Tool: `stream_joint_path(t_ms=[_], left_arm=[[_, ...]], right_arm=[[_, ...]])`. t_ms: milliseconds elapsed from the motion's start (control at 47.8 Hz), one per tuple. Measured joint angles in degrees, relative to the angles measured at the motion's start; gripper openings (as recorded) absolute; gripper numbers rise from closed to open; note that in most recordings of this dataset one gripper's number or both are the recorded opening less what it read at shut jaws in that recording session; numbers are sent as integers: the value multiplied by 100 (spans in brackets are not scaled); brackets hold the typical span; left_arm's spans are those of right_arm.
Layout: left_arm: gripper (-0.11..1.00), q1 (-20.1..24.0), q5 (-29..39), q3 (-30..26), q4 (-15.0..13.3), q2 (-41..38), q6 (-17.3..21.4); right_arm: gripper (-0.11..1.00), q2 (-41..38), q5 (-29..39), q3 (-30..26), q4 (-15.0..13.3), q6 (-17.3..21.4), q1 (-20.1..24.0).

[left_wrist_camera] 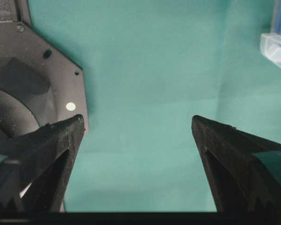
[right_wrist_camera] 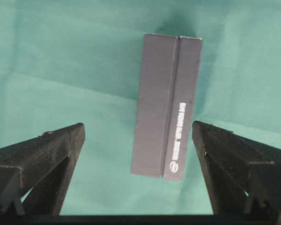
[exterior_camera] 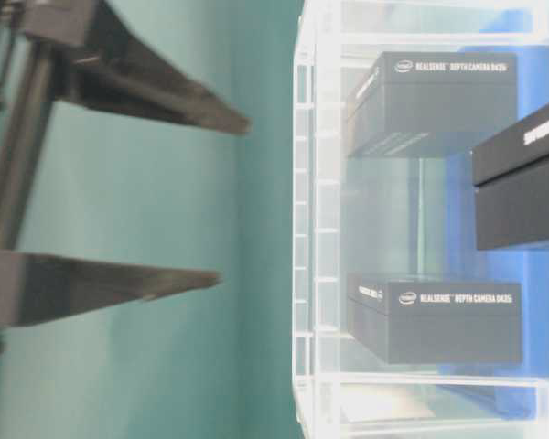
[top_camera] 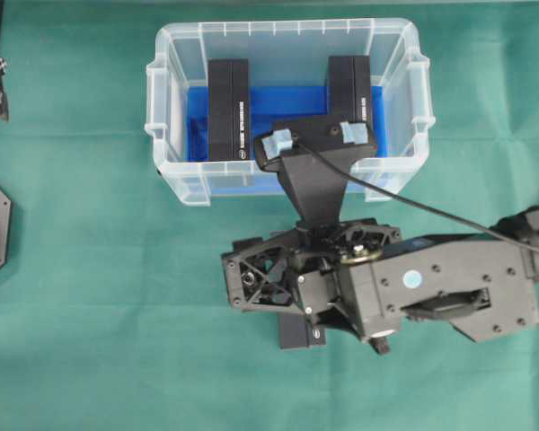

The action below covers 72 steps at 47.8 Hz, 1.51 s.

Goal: Take out the box from the case.
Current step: 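Carry the box toward the front of the case and lower it to the table, then open the right gripper to release the box on the table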

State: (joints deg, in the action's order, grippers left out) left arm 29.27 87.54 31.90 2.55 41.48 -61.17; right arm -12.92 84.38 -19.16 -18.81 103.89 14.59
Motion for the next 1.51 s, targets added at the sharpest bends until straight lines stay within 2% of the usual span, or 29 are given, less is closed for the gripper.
stream_joint_path(t_ms=[356,649,774,983,1318,1506], left_arm=[[97,0,0,0,0,0,-9],[97,0,-9,0,-9,0,-9],[97,0,-9,0,0,0,-9],[97,0,-9,0,0,0,-9],[97,0,0,0,0,44,-9],[97,0,0,9,-9,88,-9]], right_arm=[[93,0,167,-123,-62,-62,-44],[93,404,1028,167,-26,-18,229],[93,721,1072,483,18,-18,387],[93,1301,1002,1230,299,70,439],[93,2540,940,2575,431,765,721],[93,3085,958,3059,536,923,932]])
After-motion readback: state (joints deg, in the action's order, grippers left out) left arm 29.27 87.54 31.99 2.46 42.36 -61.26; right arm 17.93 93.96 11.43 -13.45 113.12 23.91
